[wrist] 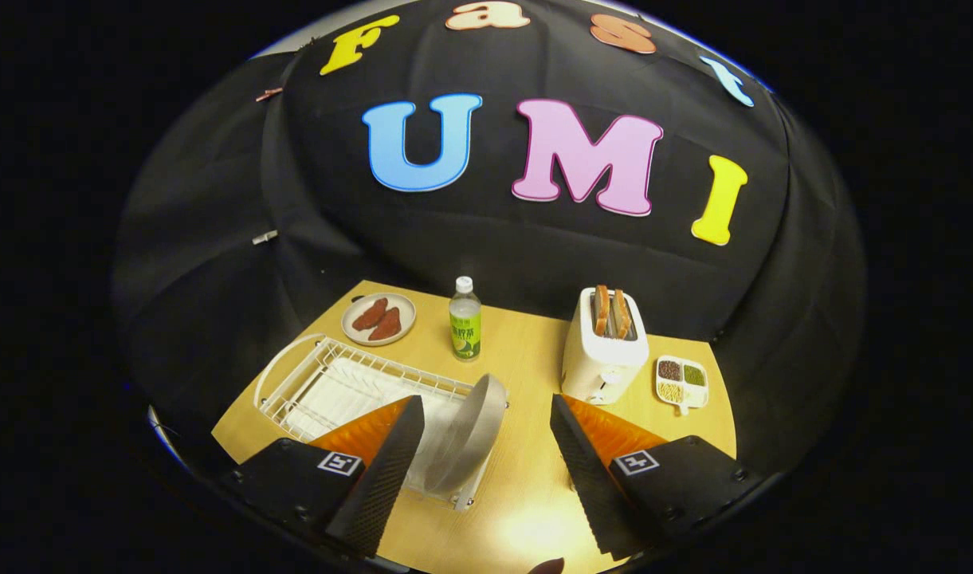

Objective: Take the plate from the dish rack, then take the spoon from the basket and place it into the plate.

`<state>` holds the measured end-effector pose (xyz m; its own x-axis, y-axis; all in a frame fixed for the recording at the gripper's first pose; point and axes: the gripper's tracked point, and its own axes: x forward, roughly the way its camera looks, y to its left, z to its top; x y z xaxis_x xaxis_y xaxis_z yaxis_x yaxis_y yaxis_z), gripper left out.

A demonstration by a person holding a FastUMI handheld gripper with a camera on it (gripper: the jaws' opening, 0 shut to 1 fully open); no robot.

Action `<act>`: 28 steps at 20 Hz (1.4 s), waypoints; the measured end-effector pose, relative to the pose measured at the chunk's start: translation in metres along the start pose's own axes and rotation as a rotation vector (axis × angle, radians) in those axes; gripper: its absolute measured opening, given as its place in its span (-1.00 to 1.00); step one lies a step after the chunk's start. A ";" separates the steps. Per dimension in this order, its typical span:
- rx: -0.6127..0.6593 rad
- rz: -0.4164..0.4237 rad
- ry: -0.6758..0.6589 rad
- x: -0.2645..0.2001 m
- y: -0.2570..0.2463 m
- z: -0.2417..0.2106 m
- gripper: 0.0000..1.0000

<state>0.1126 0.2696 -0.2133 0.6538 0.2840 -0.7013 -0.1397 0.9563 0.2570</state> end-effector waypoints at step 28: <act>-0.003 -0.377 0.296 0.098 0.002 -0.074 -0.41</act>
<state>0.1212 0.3045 -0.3306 0.4192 -0.0751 -0.9048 0.0637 0.9966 -0.0532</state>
